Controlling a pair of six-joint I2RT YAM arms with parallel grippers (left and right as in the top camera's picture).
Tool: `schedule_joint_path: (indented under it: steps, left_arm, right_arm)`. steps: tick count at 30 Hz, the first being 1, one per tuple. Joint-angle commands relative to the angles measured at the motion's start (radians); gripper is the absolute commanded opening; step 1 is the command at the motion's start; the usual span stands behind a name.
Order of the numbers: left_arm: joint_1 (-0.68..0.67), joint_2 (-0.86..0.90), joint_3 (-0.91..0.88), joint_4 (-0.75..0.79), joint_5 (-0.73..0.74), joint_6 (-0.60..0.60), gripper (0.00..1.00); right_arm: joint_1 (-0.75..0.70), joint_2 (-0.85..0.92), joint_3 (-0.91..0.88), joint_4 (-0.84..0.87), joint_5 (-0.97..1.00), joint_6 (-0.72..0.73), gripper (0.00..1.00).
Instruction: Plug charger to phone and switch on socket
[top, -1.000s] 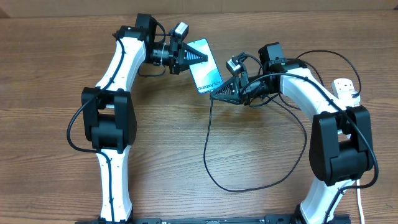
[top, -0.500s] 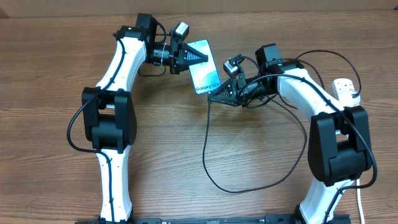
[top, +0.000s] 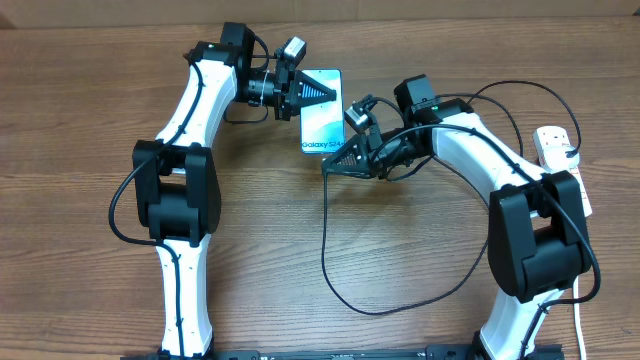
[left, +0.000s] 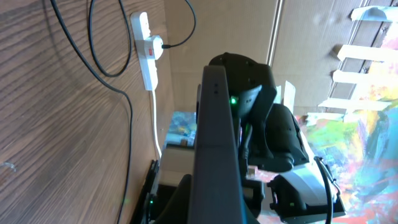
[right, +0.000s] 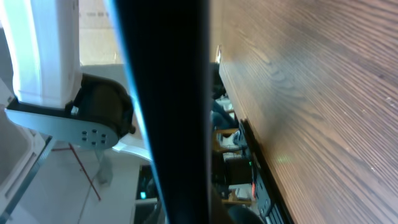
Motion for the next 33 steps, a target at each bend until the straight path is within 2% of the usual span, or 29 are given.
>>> schedule_joint_path:
  steps: [1, 33]
  left_arm:
    - [-0.035, -0.004, 0.009, -0.007, 0.064, -0.015, 0.04]
    - [-0.035, -0.004, 0.009, -0.011, 0.035, -0.014, 0.04]
  right_arm:
    - [0.039, -0.027, 0.016, 0.006, 0.015, -0.001, 0.04]
    - [0.062, -0.027, 0.016, -0.016, 0.016, -0.001, 0.04]
